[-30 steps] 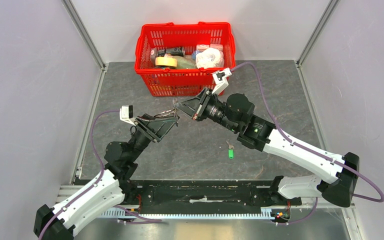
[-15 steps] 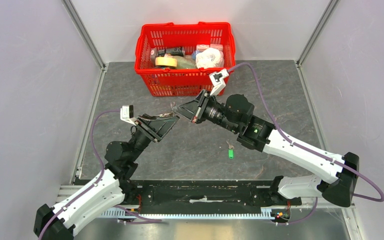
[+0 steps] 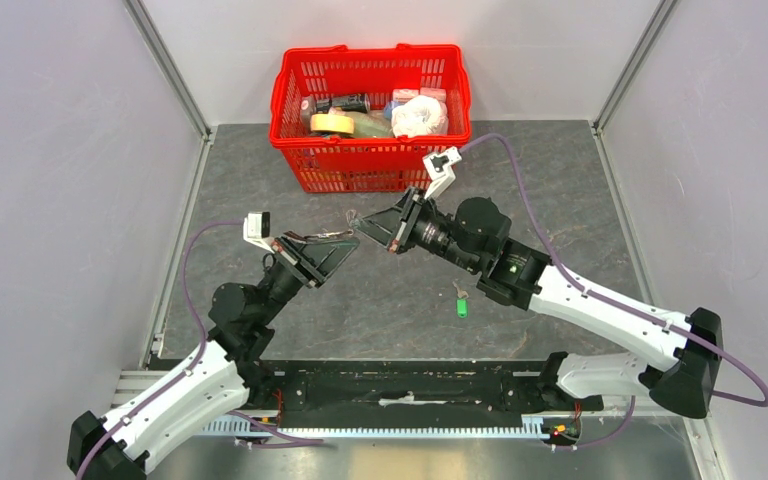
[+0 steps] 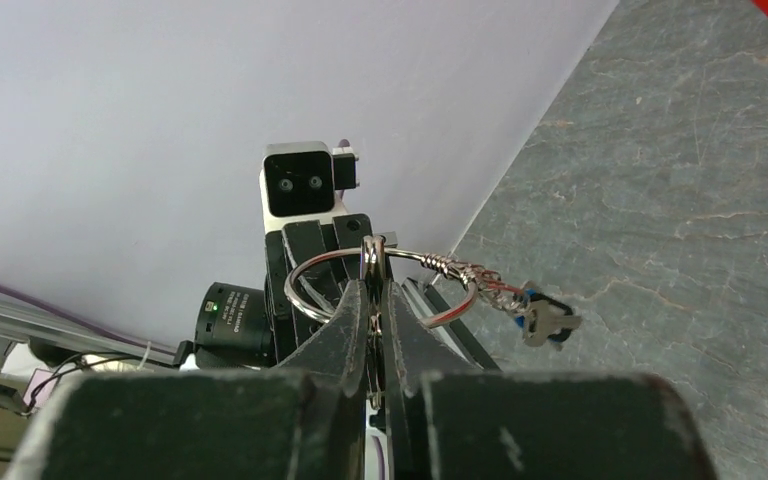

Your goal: Put the keys on the keyring

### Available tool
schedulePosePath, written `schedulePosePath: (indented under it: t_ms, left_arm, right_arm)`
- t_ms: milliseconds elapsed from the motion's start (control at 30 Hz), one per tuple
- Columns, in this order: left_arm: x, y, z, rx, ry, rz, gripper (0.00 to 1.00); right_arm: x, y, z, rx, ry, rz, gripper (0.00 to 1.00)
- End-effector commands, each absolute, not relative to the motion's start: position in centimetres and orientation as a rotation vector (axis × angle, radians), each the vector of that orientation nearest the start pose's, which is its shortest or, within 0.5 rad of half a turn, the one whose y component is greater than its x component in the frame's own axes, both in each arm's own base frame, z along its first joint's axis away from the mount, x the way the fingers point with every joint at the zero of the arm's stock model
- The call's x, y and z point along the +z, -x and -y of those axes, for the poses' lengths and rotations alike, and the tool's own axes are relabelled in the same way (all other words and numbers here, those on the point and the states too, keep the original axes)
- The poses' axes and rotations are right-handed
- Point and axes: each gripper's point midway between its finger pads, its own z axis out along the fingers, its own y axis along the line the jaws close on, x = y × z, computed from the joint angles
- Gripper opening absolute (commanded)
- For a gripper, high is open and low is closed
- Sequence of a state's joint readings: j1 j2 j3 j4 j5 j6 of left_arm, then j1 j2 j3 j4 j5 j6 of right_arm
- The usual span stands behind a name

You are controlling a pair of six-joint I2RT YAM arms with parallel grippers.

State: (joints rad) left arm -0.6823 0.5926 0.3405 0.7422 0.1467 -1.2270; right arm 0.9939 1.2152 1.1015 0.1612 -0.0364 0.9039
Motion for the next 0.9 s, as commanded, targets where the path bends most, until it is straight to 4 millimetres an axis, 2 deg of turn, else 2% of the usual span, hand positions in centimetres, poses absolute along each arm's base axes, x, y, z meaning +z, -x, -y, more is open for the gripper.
schedulePosePath:
  t_ms: [0, 100, 300, 567, 600, 633, 733, 867]
  left_arm:
    - [38.9, -16.8, 20.9, -1.807, 0.234, -1.16, 0.02]
    - [37.9, -17.0, 21.0, -1.818, 0.284, -1.21, 0.02]
    - [34.7, -17.7, 21.2, -1.773, 0.406, -1.393, 0.02]
    - [27.3, -17.6, 21.5, -1.67, 0.617, -1.753, 0.02]
    - [27.0, -17.4, 21.6, -1.662, 0.609, -1.781, 0.02]
    - [25.6, -17.2, 21.8, -1.623, 0.606, -1.854, 0.02]
    - [23.3, -16.0, 22.6, -1.537, 0.514, -2.048, 0.02]
    - [21.4, -14.3, 23.2, -1.48, 0.379, -2.217, 0.02]
  right_arm:
    - [37.4, -19.3, -36.9, 1.439, 0.17, -1.726, 0.15]
    - [37.0, -19.9, -35.4, 1.323, 0.187, -1.722, 0.26]
    - [35.8, -20.6, -32.6, 1.13, 0.234, -1.717, 0.46]
    - [31.5, -21.4, -30.0, 0.909, 0.27, -1.8, 0.49]
    - [31.1, -21.4, -29.8, 0.891, 0.285, -1.809, 0.49]
    - [30.5, -21.3, -29.5, 0.865, 0.306, -1.829, 0.49]
    - [28.9, -20.8, -29.2, 0.808, 0.392, -1.888, 0.49]
    - [27.4, -20.1, -29.1, 0.782, 0.467, -1.945, 0.49]
